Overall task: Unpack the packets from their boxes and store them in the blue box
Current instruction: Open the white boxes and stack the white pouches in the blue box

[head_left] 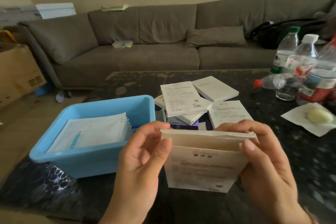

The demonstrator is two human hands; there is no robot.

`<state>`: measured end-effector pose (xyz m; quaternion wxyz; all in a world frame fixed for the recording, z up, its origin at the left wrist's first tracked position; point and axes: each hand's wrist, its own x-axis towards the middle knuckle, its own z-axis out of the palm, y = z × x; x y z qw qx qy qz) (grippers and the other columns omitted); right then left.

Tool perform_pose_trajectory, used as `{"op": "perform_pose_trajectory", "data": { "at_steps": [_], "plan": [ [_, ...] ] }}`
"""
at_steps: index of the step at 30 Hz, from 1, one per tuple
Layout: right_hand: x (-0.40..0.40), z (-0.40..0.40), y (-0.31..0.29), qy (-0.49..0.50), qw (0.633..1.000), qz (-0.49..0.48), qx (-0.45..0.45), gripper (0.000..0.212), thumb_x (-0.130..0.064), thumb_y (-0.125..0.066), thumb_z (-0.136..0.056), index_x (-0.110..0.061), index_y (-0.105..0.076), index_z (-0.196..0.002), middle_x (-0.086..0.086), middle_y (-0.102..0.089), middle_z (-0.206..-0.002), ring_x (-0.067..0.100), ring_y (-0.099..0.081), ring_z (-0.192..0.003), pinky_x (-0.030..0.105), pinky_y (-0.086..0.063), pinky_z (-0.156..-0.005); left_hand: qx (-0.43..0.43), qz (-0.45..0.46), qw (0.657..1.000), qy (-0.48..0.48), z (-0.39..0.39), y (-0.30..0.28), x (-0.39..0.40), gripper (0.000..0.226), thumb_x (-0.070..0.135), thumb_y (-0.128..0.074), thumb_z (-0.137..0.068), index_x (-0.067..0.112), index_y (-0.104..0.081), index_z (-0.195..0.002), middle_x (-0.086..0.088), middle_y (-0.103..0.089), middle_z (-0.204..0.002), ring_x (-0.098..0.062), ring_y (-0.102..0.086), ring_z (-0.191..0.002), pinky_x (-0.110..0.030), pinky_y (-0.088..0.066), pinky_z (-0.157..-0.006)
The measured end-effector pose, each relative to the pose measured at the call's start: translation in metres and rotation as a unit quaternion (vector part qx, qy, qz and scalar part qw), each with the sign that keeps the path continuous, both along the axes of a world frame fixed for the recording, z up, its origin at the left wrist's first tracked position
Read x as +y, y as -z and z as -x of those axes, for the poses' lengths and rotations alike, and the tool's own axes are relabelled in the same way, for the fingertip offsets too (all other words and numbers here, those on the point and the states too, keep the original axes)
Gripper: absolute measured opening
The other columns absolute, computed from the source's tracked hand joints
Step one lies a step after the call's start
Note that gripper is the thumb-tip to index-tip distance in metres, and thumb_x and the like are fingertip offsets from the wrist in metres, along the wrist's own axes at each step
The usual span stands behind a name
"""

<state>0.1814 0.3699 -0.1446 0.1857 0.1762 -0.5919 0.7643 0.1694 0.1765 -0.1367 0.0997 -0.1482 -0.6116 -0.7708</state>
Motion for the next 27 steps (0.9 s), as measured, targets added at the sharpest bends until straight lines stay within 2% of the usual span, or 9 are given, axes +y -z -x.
{"op": "perform_pose_trajectory", "data": {
  "at_steps": [4,7,9,12,14,17,21,23,27],
  "plan": [
    [0.005,0.007,-0.004,0.049,0.997,-0.008,0.051,0.026,-0.048,-0.069,-0.084,-0.024,-0.072,-0.095,0.007,-0.071,-0.104,0.024,-0.063,-0.104,0.033,-0.050,-0.087,0.088,0.059,0.993,-0.044,0.002,0.001,0.000,0.028,0.057,-0.074,-0.075,0.037,-0.070,-0.094,-0.003,-0.073,-0.102,-0.018,-0.066,-0.090,-0.027,-0.055,-0.077],
    [0.007,0.005,-0.007,0.060,0.993,-0.061,0.085,0.025,-0.048,-0.064,-0.088,-0.024,-0.070,-0.095,0.003,-0.071,-0.102,0.022,-0.065,-0.101,0.029,-0.053,-0.082,0.114,0.081,0.988,-0.071,0.002,0.000,0.000,0.024,0.057,-0.071,-0.078,0.037,-0.068,-0.091,0.002,-0.072,-0.101,-0.015,-0.068,-0.093,-0.023,-0.055,-0.077],
    [0.005,0.004,-0.010,0.084,0.991,-0.077,0.075,0.020,-0.046,-0.067,-0.087,-0.026,-0.070,-0.089,0.001,-0.073,-0.097,0.019,-0.068,-0.093,0.025,-0.054,-0.076,0.116,0.097,0.985,-0.078,0.000,0.000,0.001,0.026,0.059,-0.067,-0.079,0.036,-0.067,-0.092,0.004,-0.073,-0.100,-0.017,-0.068,-0.093,-0.021,-0.055,-0.075],
    [0.004,0.002,-0.014,0.110,0.991,-0.066,0.045,0.006,-0.029,-0.072,-0.085,-0.025,-0.070,-0.081,-0.002,-0.074,-0.086,0.010,-0.069,-0.078,0.017,-0.053,-0.067,0.110,0.113,0.984,-0.086,-0.005,-0.001,0.004,0.030,0.063,-0.064,-0.080,0.036,-0.067,-0.094,0.006,-0.073,-0.097,-0.015,-0.069,-0.091,-0.018,-0.055,-0.070],
    [0.002,-0.001,-0.017,0.131,0.987,-0.085,0.038,0.009,-0.032,-0.071,-0.085,-0.025,-0.070,-0.079,-0.004,-0.073,-0.082,0.005,-0.067,-0.072,0.014,-0.052,-0.063,0.105,0.114,0.983,-0.100,-0.007,-0.001,0.006,0.024,0.055,-0.066,-0.081,0.034,-0.065,-0.093,0.010,-0.072,-0.094,-0.011,-0.069,-0.090,-0.014,-0.053,-0.067],
    [0.003,-0.003,-0.021,0.114,0.990,-0.089,0.003,0.009,-0.024,-0.067,-0.082,-0.022,-0.069,-0.074,0.001,-0.074,-0.085,0.009,-0.069,-0.075,0.019,-0.054,-0.063,0.114,0.142,0.977,-0.107,-0.009,0.000,0.006,0.014,0.040,-0.056,-0.086,0.033,-0.063,-0.097,0.012,-0.070,-0.093,-0.009,-0.067,-0.088,-0.011,-0.050,-0.068],
    [0.009,-0.004,-0.028,0.074,0.993,-0.087,-0.040,0.005,-0.016,-0.065,-0.070,-0.015,-0.068,-0.067,0.007,-0.074,-0.088,0.013,-0.069,-0.079,0.021,-0.056,-0.065,0.130,0.186,0.970,-0.087,-0.007,0.000,0.002,0.021,0.051,-0.051,-0.094,0.039,-0.064,-0.105,0.010,-0.068,-0.103,-0.012,-0.064,-0.095,-0.016,-0.052,-0.074],
    [0.010,-0.004,-0.030,0.065,0.994,-0.079,-0.045,0.009,-0.012,-0.063,-0.072,-0.014,-0.069,-0.066,0.008,-0.075,-0.086,0.013,-0.070,-0.079,0.019,-0.055,-0.063,0.126,0.192,0.969,-0.086,-0.007,0.000,0.000,0.023,0.054,-0.051,-0.093,0.040,-0.064,-0.106,0.012,-0.067,-0.107,-0.013,-0.064,-0.099,-0.018,-0.053,-0.076],
    [0.010,-0.003,-0.031,0.079,0.990,-0.111,-0.049,0.020,-0.003,-0.063,-0.081,-0.016,-0.069,-0.068,0.005,-0.075,-0.088,0.013,-0.070,-0.080,0.018,-0.054,-0.064,0.119,0.164,0.976,-0.081,-0.010,-0.001,0.003,0.014,0.036,-0.053,-0.088,0.035,-0.064,-0.097,0.010,-0.069,-0.098,-0.009,-0.065,-0.093,-0.011,-0.050,-0.070]
  ]
}}
